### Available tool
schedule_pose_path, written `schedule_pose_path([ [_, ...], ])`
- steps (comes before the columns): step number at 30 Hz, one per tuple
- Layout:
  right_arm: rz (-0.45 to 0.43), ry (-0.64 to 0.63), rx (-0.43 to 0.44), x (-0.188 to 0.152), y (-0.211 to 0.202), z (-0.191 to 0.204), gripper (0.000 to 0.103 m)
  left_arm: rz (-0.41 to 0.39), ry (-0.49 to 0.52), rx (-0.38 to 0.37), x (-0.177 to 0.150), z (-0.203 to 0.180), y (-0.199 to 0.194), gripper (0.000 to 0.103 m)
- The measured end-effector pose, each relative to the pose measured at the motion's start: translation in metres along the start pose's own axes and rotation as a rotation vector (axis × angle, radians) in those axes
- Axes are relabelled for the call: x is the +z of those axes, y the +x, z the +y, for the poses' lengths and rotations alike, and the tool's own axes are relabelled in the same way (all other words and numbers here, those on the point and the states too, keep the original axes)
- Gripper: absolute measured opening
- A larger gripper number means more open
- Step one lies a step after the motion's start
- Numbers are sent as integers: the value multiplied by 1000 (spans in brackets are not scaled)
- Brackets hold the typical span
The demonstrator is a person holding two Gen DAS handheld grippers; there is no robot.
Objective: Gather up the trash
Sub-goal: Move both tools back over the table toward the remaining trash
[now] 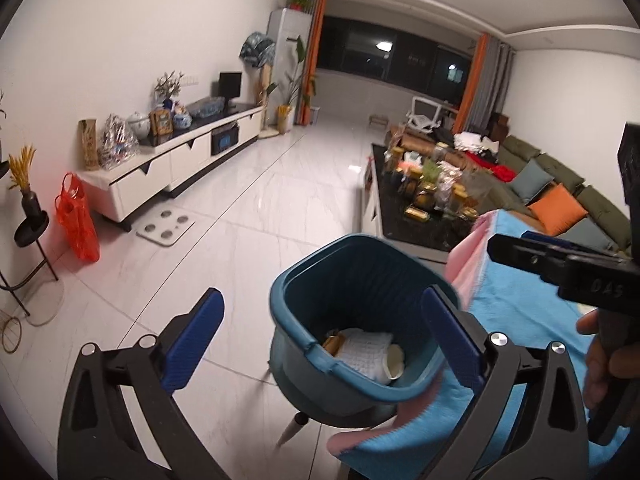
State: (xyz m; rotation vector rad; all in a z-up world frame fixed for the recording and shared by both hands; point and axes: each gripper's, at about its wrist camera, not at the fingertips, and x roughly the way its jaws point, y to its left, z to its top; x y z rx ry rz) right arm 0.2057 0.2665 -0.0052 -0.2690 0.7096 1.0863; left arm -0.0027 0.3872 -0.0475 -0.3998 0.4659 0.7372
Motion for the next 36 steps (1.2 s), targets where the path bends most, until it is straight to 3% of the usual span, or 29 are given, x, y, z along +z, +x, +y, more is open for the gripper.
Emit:
schedule_pose_path([
  [11,-130,51,-91,-30,-71,-32,96,-98,35,-118,7,-56,-87,97],
  [23,-272,145,-276,-101,-169,-76,96,-171,136,-294,-16,-159,-143,97],
  [36,-370,228,-568,-201,-265,-100,96,-159,279,-487,-67,-247,-177,97],
])
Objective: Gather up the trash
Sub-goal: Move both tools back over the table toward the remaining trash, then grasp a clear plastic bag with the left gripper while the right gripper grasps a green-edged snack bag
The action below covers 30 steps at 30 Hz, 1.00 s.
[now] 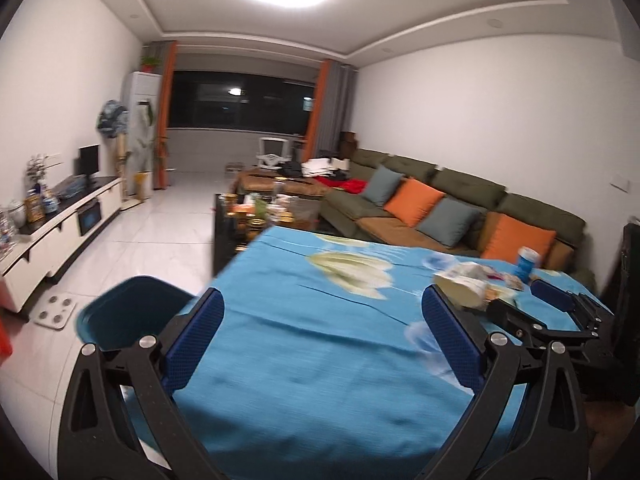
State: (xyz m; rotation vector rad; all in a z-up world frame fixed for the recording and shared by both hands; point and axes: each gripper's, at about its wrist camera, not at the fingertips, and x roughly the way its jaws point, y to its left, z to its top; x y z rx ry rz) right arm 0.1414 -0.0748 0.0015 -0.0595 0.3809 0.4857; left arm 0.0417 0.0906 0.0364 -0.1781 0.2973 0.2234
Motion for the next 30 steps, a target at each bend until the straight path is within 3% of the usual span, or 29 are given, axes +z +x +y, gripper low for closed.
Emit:
schedule_pose_path([
  [5,-5,8,-106,-20,-27,-32,96,34,33,-94,-10,-27,12,97],
  [13,16,44,-232,-40,-50,-74,96,65,100,-177,-18,-65,27,97],
  [23,59,85,-255,-43,-35,-100,96,122,144,-227,-18,-92,68,97],
  [30,132,64,-264,-33,-4,-116,96,225,172,-246,-15,-110,126,97],
])
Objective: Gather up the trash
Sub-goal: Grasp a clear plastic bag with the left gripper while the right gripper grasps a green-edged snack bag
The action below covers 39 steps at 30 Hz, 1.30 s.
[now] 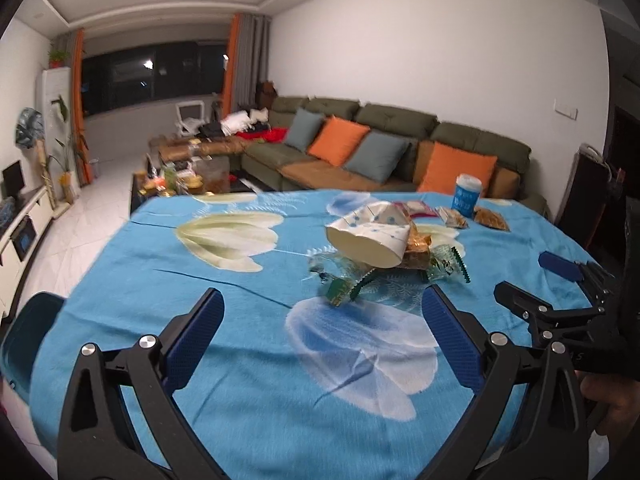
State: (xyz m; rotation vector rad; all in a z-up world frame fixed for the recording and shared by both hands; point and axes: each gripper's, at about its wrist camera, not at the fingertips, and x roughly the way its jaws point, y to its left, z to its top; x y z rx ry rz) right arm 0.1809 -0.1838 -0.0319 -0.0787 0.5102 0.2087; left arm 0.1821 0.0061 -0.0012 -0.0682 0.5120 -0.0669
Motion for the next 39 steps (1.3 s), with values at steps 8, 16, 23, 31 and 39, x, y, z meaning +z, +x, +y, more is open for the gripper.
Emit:
schedule_pose_path([
  [8,76,-18,19,19,38,-7,96,121,-29,-37,18,5,69,97],
  [16,175,2,54,25,75,-17,90,272,-43,-53,18,6,128,97],
  [23,241,10,71,30,96,-20,79,356,-53,-59,13,7,165,97],
  [31,304,-17,88,32,115,-17,49,380,-42,-55,15,4,181,83],
  [39,324,-21,107,27,113,-18,21,362,-41,-69,18,4,178,34],
])
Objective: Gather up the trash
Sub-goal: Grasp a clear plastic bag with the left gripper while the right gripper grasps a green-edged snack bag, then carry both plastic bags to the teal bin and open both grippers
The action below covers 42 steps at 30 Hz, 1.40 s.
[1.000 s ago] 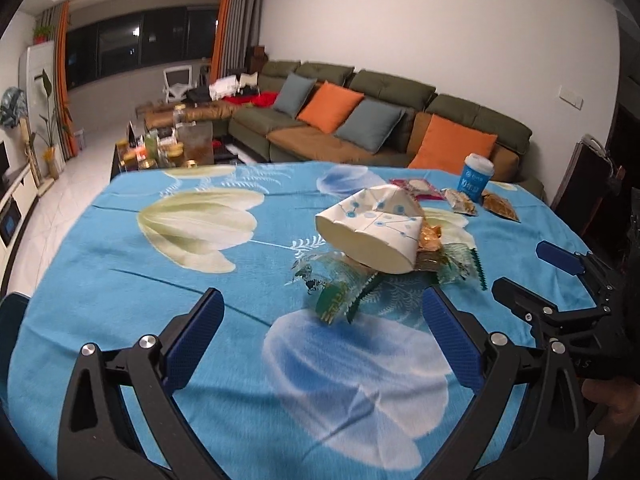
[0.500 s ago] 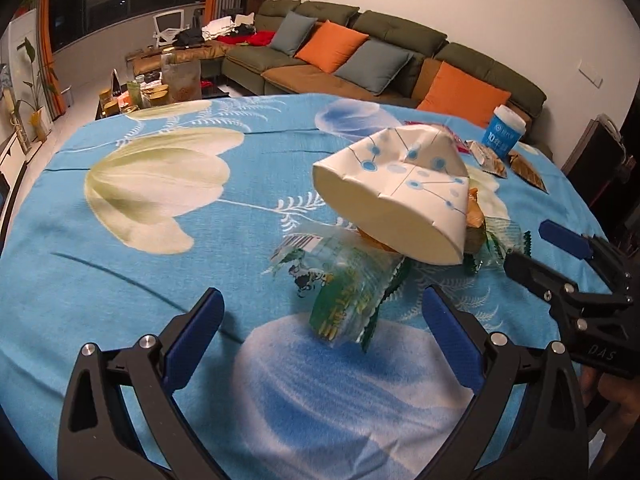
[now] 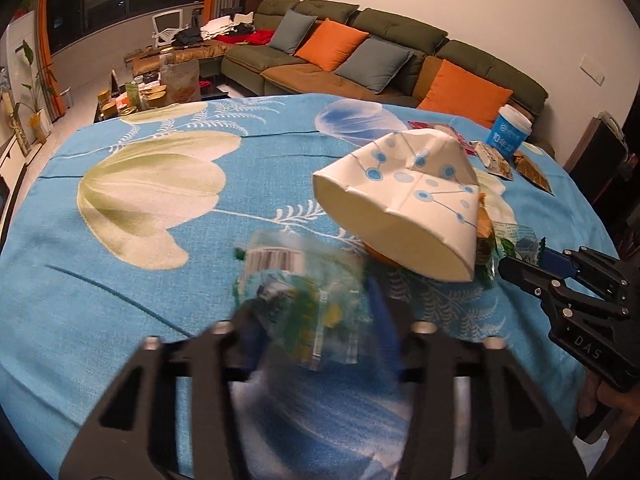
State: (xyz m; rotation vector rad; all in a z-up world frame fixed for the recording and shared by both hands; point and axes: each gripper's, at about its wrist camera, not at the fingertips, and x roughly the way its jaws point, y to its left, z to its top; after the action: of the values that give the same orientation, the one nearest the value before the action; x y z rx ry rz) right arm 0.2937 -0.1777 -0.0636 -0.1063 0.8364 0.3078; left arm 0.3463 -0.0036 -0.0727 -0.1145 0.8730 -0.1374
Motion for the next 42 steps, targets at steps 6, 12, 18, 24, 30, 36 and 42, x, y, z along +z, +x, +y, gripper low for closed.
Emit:
schedule_pose_path([
  [6,-9,14,10,-8,-11,-1,17,-31,-7,-36,-9,-1,-13,23],
  [12,-44,36,11,-16,-34,-2,14,-86,-49,-62,-28,8,-47,19],
  [18,-116,44,45,-23,-72,8,14,-189,-100,-68,-48,23,-106,18],
  [24,-196,4,123,-20,-110,42,14,-286,-130,-40,-70,36,-168,18],
  [30,-235,-50,201,-19,-128,80,14,-371,-161,13,-96,56,-227,18],
  [36,-246,-106,276,-15,-136,120,14,-434,-194,87,-123,82,-278,18],
  [42,-256,-170,346,-4,-136,161,14,-473,-242,161,-148,113,-317,18],
])
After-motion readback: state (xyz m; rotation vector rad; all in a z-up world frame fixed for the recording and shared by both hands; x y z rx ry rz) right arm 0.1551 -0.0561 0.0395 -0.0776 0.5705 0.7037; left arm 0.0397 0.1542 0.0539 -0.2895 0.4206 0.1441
